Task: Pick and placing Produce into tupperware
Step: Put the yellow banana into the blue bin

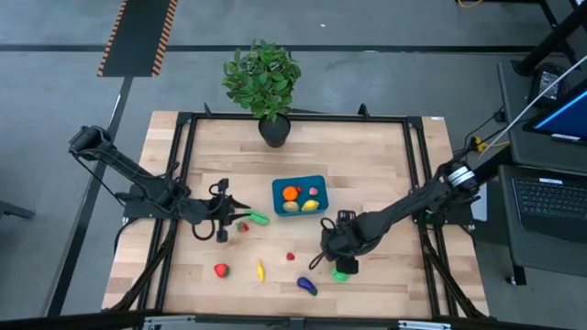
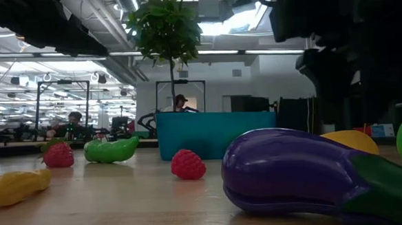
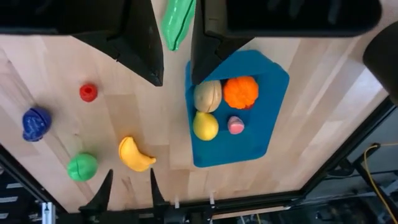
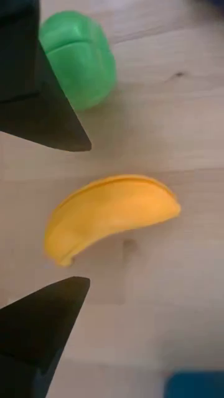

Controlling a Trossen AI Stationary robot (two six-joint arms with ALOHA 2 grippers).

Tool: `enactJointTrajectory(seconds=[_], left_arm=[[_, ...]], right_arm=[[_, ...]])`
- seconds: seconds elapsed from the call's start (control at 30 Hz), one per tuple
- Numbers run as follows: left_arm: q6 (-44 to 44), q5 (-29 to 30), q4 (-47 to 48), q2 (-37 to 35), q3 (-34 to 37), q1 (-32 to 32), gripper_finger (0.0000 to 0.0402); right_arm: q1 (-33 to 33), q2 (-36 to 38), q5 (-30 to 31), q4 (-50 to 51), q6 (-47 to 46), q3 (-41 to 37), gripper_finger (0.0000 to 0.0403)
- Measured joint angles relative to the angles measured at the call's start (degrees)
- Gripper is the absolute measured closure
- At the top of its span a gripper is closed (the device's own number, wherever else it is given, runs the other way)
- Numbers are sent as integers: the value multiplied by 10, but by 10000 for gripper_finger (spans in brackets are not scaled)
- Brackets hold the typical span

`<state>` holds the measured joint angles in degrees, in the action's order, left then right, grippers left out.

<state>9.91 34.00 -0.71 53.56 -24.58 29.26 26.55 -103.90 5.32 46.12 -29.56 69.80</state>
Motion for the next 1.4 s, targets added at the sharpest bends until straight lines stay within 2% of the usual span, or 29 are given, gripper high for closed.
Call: enactJointTrajectory(seconds=[0.23,0.6,1.0,1.17,1.4], left_arm=[[0,0,1,0,0,9,341],[0,0,3,0,0,20,358],[2,0,3,0,0,20,375],[2,0,3,0,0,20,382],[2,0,3,0,0,20,392]], right_arm=[[10,-33,0,-58,1,0,55],[11,-85,-2,-58,29,3,55],[3,-92,-5,-66,31,1,58],[0,-92,-9,-67,32,1,91],[0,-92,-9,-72,28,0,165]])
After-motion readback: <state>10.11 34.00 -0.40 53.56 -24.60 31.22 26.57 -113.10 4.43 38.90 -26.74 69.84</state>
